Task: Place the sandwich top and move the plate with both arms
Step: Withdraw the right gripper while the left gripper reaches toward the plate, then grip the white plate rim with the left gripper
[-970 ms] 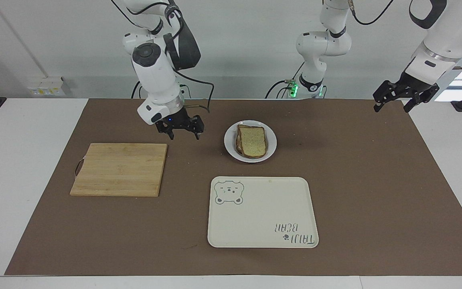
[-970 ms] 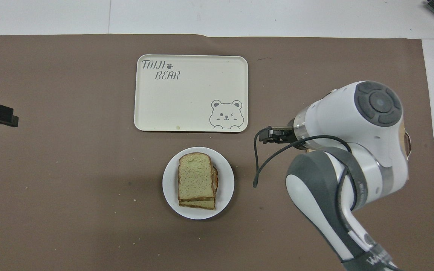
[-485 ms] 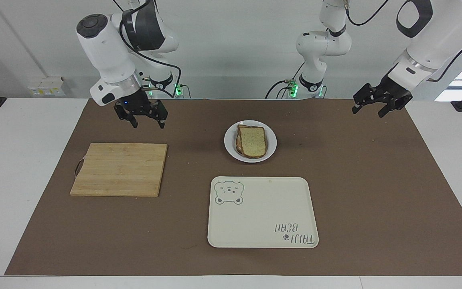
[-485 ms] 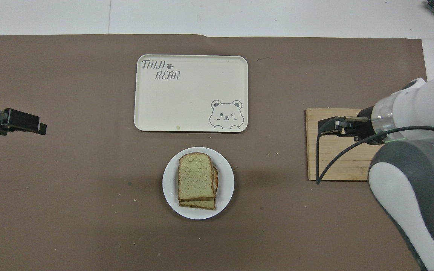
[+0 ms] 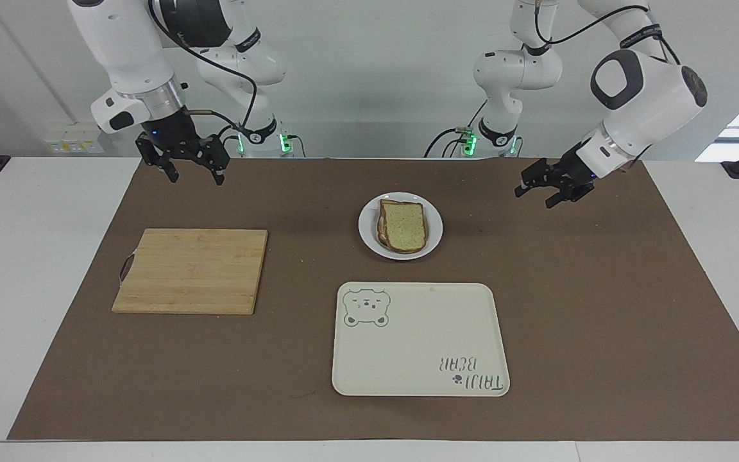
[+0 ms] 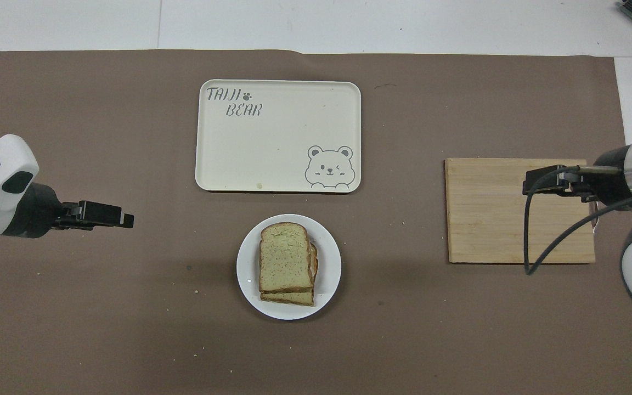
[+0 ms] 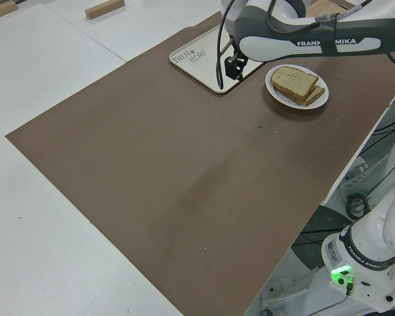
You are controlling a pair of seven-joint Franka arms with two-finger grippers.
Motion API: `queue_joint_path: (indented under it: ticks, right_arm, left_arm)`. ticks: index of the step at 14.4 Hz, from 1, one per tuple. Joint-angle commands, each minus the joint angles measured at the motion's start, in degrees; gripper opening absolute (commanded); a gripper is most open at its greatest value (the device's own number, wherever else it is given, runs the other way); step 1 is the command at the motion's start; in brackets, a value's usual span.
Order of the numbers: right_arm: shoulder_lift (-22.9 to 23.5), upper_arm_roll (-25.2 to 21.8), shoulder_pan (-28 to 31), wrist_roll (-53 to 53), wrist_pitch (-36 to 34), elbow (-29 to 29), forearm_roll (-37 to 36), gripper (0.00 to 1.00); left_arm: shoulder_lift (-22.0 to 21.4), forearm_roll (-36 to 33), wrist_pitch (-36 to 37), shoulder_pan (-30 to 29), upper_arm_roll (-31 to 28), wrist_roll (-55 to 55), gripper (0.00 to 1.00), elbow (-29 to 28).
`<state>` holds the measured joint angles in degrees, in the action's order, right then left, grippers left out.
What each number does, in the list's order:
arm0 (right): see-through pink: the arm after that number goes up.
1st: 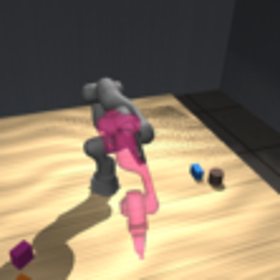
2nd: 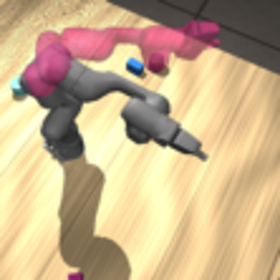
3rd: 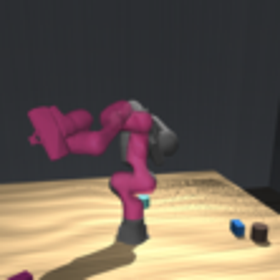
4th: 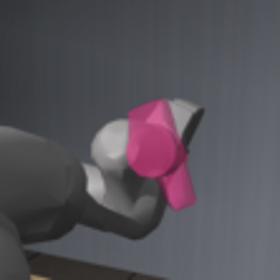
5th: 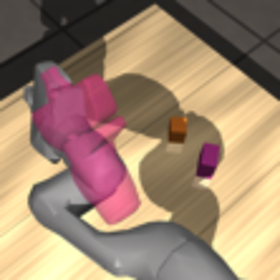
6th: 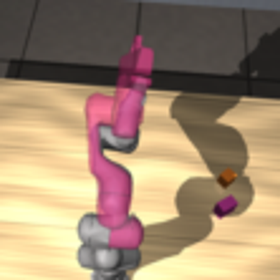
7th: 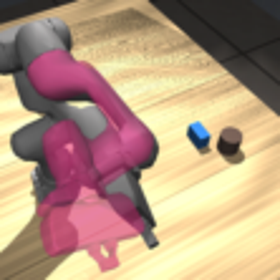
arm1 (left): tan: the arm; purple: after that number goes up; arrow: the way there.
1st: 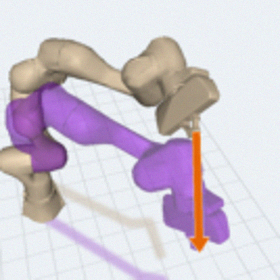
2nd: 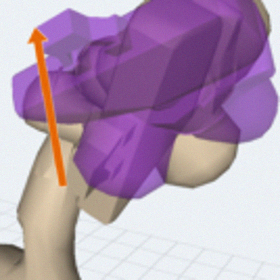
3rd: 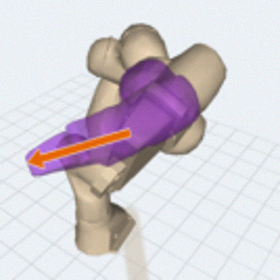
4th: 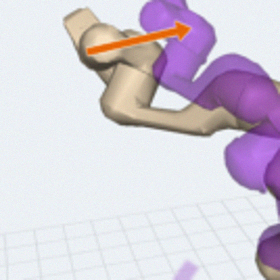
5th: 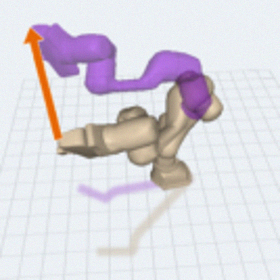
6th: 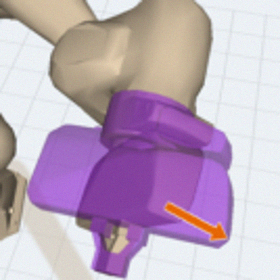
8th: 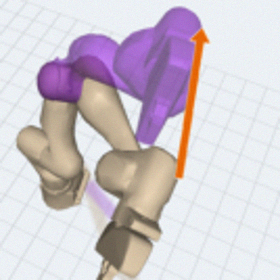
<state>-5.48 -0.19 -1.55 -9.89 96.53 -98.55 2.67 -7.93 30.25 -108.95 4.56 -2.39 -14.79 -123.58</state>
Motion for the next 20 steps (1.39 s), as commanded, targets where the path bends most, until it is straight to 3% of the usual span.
queue_joint_path:
  ticks: [1, 5, 9, 11, 16, 18, 20]
  right_arm:
    - [0.0, -1.2, 0.7, 1.4, -3.3, 4.9, -1.2, 1.0]
    - [0.1, -1.7, 0.9, 6.8, -10.2, 10.9, -1.3, 1.0]
    - [0.4, -1.7, 0.8, 8.6, -13.5, 11.9, -5.2, 1.0]
    - [0.6, -1.7, 0.9, 9.6, -13.7, 13.4, -5.6, 1.0]
    - [0.7, -2.2, 1.7, 9.6, -14.1, 12.9, -2.7, 1.0]
    - [0.7, -2.3, 1.8, 9.5, -14.2, 12.6, -2.4, 1.0]
    - [-0.1, -2.4, 1.8, 9.6, -14.2, 10.8, -2.8, 1.0]
  left_arm:
    - [-2.2, 6.5, -7.0, 3.8, -0.5, -5.4, 1.0, -8.8]
    - [-1.2, 19.7, -16.7, 9.3, -0.5, -13.9, 1.0, -18.2]
    - [1.9, 30.4, -24.9, 18.0, -0.5, -17.0, 1.0, -21.3]
    - [3.4, 31.4, -27.3, 20.1, -0.5, -17.6, 1.0, -21.7]
    - [4.5, 31.8, -27.4, 20.2, -0.4, -17.7, 0.76, -22.3]
    - [5.5, 32.1, -27.5, 20.6, -0.4, -19.3, 0.57, -22.3]
    - [6.3, 35.2, -27.5, 21.3, -0.4, -21.0, 0.47, -22.3]
